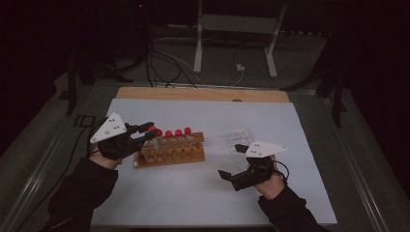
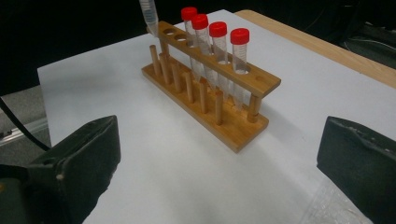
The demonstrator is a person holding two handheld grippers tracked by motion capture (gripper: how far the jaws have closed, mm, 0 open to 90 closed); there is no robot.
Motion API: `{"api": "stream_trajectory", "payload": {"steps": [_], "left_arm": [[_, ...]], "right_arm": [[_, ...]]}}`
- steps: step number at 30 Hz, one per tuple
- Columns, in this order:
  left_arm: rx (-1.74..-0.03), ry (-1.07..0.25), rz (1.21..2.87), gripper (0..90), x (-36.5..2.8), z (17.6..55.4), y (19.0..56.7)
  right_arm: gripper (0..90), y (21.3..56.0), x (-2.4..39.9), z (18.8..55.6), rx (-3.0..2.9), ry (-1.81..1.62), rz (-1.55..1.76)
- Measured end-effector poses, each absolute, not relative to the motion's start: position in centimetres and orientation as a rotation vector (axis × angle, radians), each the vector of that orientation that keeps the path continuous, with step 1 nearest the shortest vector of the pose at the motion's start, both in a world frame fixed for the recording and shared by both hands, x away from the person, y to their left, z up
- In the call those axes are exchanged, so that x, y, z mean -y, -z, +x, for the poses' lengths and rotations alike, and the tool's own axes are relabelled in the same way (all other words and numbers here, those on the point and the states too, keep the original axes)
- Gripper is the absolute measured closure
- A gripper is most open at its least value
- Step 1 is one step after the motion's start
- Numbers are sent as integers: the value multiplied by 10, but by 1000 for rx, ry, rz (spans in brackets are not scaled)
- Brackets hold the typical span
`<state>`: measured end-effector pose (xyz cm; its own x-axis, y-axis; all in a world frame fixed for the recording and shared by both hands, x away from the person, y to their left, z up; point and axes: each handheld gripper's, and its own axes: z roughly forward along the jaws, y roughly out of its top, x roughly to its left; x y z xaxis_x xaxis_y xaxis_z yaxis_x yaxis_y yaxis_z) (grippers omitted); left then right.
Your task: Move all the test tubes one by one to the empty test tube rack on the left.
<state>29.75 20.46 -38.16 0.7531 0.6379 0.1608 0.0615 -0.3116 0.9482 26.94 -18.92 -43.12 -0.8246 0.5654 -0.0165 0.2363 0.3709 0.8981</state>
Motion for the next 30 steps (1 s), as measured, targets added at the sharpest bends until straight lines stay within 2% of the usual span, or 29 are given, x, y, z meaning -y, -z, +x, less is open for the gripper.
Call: {"api": "stream_trajectory", "payload": {"steps": [13, 30], "left_arm": [[-655, -712, 1751, 718, -212, 322, 403], [-742, -641, 1805, 717, -212, 337, 452]], "right_arm": [[0, 431, 191, 270, -2308, -1437, 707], [0, 431, 192, 270, -2309, -1434, 703]]}}
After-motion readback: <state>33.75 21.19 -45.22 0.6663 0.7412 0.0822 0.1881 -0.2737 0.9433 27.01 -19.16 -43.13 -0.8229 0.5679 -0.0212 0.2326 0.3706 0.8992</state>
